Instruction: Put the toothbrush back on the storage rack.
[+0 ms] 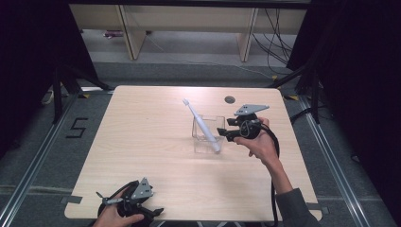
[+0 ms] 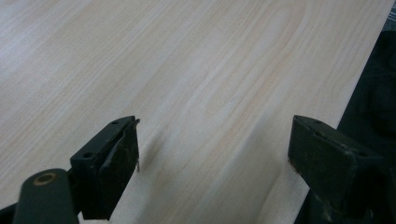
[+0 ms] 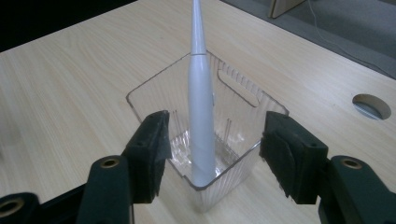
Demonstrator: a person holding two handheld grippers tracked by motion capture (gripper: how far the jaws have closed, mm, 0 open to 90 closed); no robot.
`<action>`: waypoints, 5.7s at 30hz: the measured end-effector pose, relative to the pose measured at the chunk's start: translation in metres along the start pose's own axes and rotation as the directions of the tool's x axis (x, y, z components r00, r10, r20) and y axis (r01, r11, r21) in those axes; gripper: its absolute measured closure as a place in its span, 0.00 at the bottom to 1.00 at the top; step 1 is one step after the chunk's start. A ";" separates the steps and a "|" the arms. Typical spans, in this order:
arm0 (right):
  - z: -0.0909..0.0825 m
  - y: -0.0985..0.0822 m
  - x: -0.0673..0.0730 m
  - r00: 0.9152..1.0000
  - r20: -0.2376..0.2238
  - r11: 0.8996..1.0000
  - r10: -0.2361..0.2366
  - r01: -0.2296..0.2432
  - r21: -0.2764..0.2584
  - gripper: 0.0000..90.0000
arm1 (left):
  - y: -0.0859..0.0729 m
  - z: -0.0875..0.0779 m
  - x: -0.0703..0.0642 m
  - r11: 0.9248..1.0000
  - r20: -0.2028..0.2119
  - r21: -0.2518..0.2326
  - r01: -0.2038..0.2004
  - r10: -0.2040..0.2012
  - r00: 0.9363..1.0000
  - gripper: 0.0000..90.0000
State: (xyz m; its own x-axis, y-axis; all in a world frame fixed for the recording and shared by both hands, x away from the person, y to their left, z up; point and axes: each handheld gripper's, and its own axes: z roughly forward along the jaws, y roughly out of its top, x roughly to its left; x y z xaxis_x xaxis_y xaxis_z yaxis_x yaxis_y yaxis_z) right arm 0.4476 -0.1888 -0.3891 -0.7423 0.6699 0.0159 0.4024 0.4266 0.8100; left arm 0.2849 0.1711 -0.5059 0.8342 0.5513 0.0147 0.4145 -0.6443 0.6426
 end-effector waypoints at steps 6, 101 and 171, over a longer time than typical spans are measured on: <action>-0.003 -0.001 0.000 1.000 0.017 1.000 0.014 -0.013 -0.008 0.41 | 0.001 -0.002 0.002 1.000 0.004 0.005 -0.019 0.019 1.000 0.17; -0.036 -0.100 0.031 0.995 0.033 0.994 0.093 -0.095 0.050 0.23 | 0.000 -0.003 0.001 1.000 -0.010 -0.011 -0.006 0.006 1.000 0.17; -0.070 -0.166 0.056 0.990 0.000 0.986 0.138 -0.137 0.100 0.18 | -0.001 -0.001 0.002 1.000 -0.008 0.005 0.008 -0.008 1.000 0.17</action>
State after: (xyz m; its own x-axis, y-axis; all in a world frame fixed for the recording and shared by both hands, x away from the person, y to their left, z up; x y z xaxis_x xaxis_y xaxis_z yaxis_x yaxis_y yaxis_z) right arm 0.3014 -0.2645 -0.4812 -0.6798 0.7222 0.1274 0.5516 0.3891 0.7378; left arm 0.2854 0.1732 -0.5052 0.8280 0.5606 0.0154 0.4230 -0.6423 0.6391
